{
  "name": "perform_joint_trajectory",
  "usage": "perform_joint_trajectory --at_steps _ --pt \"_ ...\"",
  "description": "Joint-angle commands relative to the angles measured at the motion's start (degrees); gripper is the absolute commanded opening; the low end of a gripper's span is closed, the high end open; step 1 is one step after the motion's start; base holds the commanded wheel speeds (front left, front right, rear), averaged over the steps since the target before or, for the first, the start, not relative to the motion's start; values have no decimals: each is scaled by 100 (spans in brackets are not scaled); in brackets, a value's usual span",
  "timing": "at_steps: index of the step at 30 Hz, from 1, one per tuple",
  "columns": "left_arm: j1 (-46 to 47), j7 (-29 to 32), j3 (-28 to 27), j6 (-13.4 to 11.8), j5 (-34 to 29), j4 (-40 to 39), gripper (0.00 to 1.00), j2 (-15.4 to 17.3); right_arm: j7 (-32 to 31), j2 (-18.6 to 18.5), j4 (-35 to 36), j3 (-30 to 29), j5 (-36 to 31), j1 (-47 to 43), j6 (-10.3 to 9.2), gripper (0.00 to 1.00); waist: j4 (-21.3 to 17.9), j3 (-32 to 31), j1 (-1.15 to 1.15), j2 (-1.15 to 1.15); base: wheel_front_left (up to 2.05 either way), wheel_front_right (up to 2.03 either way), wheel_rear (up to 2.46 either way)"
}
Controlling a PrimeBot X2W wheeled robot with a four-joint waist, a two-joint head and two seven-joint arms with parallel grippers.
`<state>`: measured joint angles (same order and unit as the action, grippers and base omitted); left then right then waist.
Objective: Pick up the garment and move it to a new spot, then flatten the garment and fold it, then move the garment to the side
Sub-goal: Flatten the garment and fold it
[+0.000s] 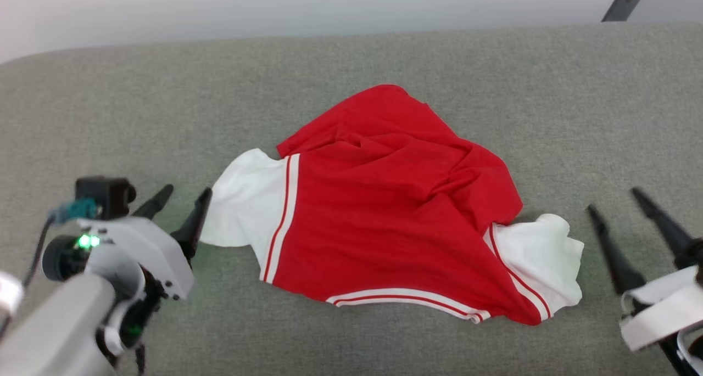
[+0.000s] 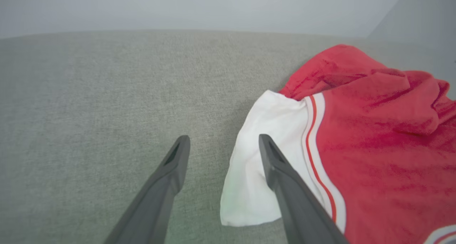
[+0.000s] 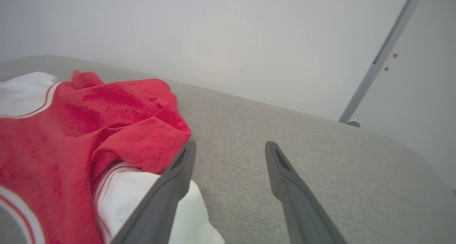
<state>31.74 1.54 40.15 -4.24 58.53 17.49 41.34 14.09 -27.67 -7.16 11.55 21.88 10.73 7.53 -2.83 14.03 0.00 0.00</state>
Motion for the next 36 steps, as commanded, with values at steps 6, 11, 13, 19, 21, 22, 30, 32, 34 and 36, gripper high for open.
perform_joint_trajectory --at_steps 6,11,13,19,21,22,30,32,34,36 --pt "-804 -1468 -278 -626 -356 -391 100 -399 -736 -1556 646 1757 530 -37 -8 100 161 -133 0 0 0 0 0" --pt "-1355 -1673 -681 -774 -758 -770 100 -875 -1240 -2718 1094 2571 963 -20 -8 100 352 -166 0 0 0 0 0" --pt "-1585 -1673 -959 -827 -1172 -961 100 -1042 -1424 -3102 1244 2868 1047 -5 -8 100 424 -133 0 0 0 0 0" --pt "-2092 -1668 -1633 -688 -1951 -1302 100 -1581 -1794 -3771 1419 3467 1011 328 -8 100 648 97 0 0 0 0 0" --pt "-2163 -1668 -1783 -584 -2098 -1332 100 -1732 -1780 -3735 1367 3600 1006 461 -8 100 730 208 0 0 0 0 0" --pt "-2180 -1668 -1852 -528 -2167 -1324 100 -1791 -1801 -3736 1341 3681 922 548 -8 100 769 264 0 0 0 0 0" --pt "-2109 -1669 -2326 -117 -2515 -1226 100 -2238 -1754 -3491 882 4094 698 1074 -9 100 982 643 0 0 0 0 0" --pt "-2095 -1669 -2408 -25 -2588 -1191 100 -2330 -1744 -3381 743 4181 677 1169 -13 100 1012 701 0 0 0 0 0" --pt "-2077 -1669 -2484 61 -2654 -1141 100 -2420 -1749 -3259 625 4282 663 1247 -16 100 1030 724 0 0 0 0 0" --pt "-2055 -1670 -2559 143 -2718 -1104 100 -2481 -1808 -3198 522 4421 665 1296 -16 67 1042 733 0 0 0 0 0"
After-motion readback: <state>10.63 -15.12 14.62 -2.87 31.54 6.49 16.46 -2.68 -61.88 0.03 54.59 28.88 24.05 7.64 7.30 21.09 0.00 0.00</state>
